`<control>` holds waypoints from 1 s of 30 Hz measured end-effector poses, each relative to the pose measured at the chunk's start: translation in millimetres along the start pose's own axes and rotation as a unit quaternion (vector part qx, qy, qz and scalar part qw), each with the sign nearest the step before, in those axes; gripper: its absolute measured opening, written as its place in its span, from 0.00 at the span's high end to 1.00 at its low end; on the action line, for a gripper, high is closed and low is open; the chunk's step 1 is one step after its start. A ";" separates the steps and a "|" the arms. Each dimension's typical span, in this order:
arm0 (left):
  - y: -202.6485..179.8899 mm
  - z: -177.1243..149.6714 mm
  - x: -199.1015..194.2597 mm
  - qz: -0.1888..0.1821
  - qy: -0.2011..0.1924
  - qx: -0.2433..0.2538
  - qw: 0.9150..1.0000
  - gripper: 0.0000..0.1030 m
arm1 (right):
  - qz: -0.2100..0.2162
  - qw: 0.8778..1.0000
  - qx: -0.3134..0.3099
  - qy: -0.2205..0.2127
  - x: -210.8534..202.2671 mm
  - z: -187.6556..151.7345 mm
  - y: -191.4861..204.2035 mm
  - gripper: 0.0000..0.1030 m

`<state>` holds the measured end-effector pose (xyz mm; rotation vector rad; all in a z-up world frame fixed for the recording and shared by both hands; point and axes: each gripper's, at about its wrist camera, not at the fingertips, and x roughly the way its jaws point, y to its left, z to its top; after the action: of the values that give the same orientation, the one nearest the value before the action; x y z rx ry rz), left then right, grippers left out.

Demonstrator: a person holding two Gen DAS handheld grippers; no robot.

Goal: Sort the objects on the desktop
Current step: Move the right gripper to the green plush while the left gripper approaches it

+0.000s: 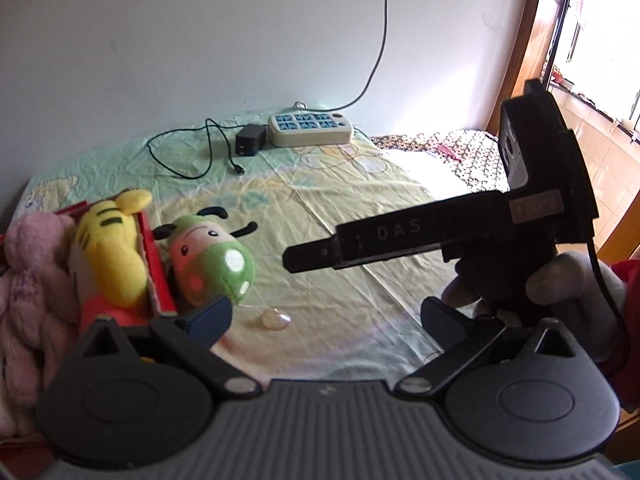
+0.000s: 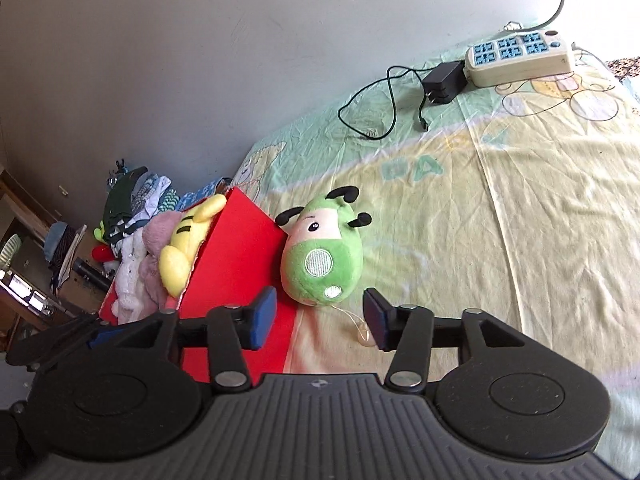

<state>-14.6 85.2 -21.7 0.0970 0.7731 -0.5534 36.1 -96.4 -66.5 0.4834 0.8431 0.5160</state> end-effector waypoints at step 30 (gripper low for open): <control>-2.2 18.9 45.6 -0.059 0.018 -0.041 0.997 0.00 | 0.022 0.990 -0.115 0.082 45.1 -4.0 -48.6 0.99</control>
<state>22.8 58.0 -39.2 -0.0142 0.8398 -0.6334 69.4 -106.1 -123.1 0.2501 0.9170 0.6927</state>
